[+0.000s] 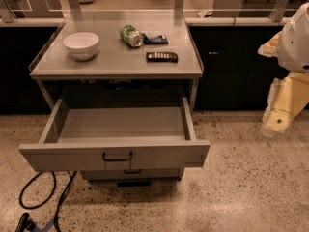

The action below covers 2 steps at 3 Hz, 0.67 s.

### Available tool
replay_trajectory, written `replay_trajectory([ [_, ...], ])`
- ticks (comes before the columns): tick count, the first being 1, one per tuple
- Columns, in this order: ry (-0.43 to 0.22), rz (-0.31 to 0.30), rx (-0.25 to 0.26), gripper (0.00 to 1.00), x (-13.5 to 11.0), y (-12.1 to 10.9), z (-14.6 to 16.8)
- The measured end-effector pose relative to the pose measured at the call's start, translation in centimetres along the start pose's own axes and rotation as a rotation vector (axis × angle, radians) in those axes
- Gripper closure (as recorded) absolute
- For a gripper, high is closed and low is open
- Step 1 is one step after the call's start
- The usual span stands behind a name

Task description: Place rxbar chocolate into top drawer

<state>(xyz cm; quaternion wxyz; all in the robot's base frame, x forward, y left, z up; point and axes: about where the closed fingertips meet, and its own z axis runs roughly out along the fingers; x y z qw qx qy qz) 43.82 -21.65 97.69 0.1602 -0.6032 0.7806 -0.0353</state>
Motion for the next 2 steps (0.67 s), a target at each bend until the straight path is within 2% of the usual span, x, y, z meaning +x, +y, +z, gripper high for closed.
replay_trajectory([
  [1, 0.0, 0.0, 0.0, 0.0, 0.0, 0.0, 0.0],
  [2, -0.01, -0.001, 0.014, 0.0, -0.9, -2.5, 1.6],
])
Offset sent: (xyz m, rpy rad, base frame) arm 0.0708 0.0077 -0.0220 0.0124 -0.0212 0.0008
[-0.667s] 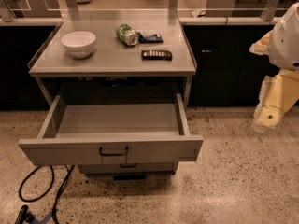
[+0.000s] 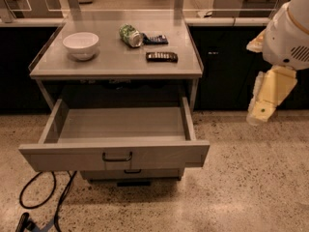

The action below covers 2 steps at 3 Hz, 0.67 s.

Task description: Place rxbar chocolate into top drawer

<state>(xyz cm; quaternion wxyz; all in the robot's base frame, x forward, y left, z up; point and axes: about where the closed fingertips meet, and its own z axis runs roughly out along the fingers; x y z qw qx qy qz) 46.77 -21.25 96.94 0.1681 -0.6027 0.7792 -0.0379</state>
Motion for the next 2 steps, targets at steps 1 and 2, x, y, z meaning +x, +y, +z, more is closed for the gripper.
replay_trajectory([
  [1, -0.048, -0.011, -0.011, 0.0, -3.0, -5.0, 4.3],
  [2, -0.106, -0.017, -0.042, 0.0, -6.7, -10.9, 10.2],
])
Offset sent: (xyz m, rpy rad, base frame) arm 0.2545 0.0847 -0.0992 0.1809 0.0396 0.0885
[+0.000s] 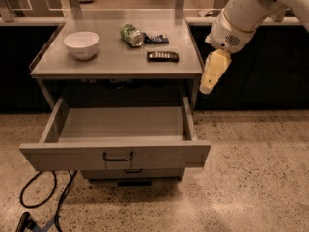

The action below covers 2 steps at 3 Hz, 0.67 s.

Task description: Place rxbar chocolate into top drawer

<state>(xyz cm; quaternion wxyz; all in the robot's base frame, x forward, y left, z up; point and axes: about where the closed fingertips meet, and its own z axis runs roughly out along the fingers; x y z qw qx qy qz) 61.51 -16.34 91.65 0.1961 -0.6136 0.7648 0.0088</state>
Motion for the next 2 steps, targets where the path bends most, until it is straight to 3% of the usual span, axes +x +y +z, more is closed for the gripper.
replay_trajectory([
  [1, 0.019, -0.005, -0.073, 0.0, -2.2, -4.4, 6.4],
  [2, 0.006, 0.004, -0.058, 0.0, -2.9, -6.9, 8.1],
])
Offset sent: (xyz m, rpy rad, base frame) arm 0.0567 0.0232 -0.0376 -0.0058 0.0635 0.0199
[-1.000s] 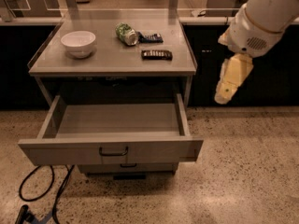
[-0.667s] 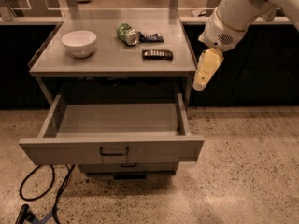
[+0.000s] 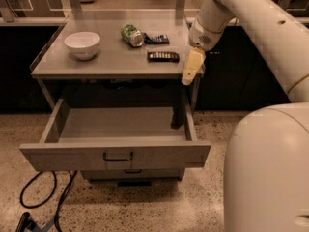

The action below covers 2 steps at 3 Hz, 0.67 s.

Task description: Place rxbar chocolate into top drawer

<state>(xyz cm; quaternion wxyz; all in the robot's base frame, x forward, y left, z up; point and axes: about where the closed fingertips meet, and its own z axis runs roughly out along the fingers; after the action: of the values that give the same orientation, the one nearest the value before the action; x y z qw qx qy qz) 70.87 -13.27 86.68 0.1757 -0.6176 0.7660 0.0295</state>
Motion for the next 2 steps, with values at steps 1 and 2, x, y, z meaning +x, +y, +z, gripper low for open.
replay_trajectory([
  [1, -0.041, -0.007, -0.005, 0.0, -0.1, -0.2, 0.3],
  [2, -0.148, -0.074, -0.099, 0.0, -1.6, -0.2, 3.7],
])
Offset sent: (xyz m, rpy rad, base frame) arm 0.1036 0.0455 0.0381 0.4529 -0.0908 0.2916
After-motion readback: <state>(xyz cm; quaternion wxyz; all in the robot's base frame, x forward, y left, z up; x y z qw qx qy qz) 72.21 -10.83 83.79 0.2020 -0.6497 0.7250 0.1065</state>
